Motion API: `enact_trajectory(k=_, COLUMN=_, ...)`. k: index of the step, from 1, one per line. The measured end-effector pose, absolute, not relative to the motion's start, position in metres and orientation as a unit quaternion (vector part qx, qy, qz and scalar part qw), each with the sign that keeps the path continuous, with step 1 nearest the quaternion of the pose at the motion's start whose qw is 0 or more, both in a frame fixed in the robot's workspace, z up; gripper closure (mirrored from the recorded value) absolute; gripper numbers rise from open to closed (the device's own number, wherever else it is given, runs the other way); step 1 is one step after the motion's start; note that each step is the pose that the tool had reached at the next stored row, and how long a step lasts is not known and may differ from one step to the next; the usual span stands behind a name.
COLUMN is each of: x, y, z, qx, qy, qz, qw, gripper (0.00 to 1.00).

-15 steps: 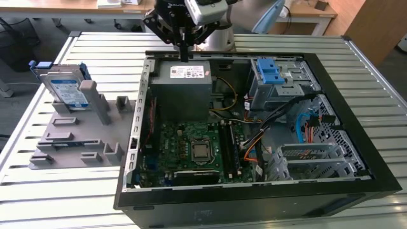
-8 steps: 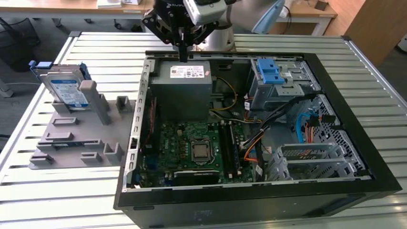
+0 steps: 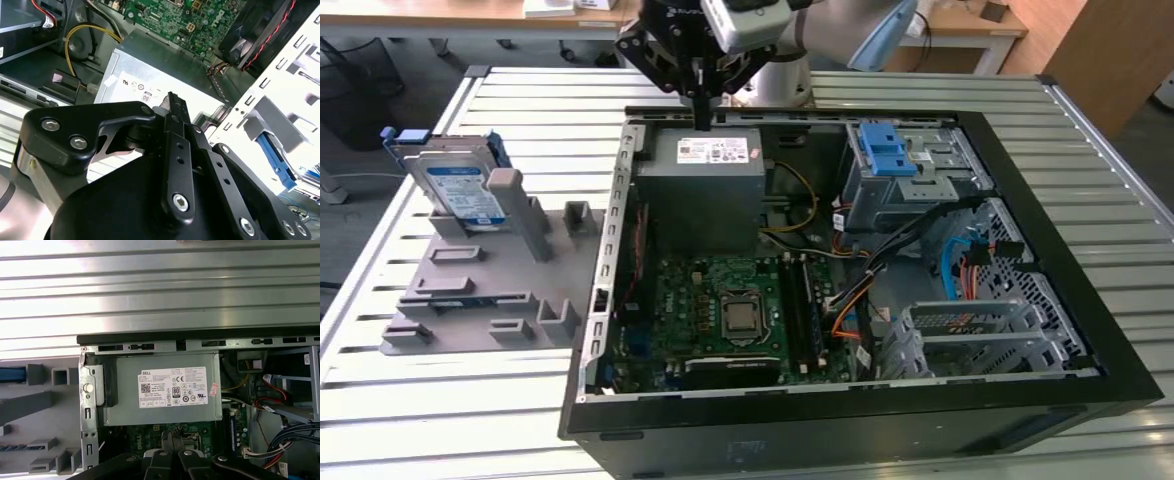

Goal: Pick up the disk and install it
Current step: 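Reach for the disk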

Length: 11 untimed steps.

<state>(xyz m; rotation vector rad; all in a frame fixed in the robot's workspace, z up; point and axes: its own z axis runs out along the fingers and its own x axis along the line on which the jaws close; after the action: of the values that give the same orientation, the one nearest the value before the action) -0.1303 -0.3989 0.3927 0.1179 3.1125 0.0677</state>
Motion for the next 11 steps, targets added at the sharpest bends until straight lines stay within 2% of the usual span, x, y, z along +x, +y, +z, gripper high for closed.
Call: enact_trajectory(k=11, x=-0.1333, y=-0.3989, z=0.3922, qx=0.038, qy=0.999, qz=0.022, qw=0.013, gripper=0.89)
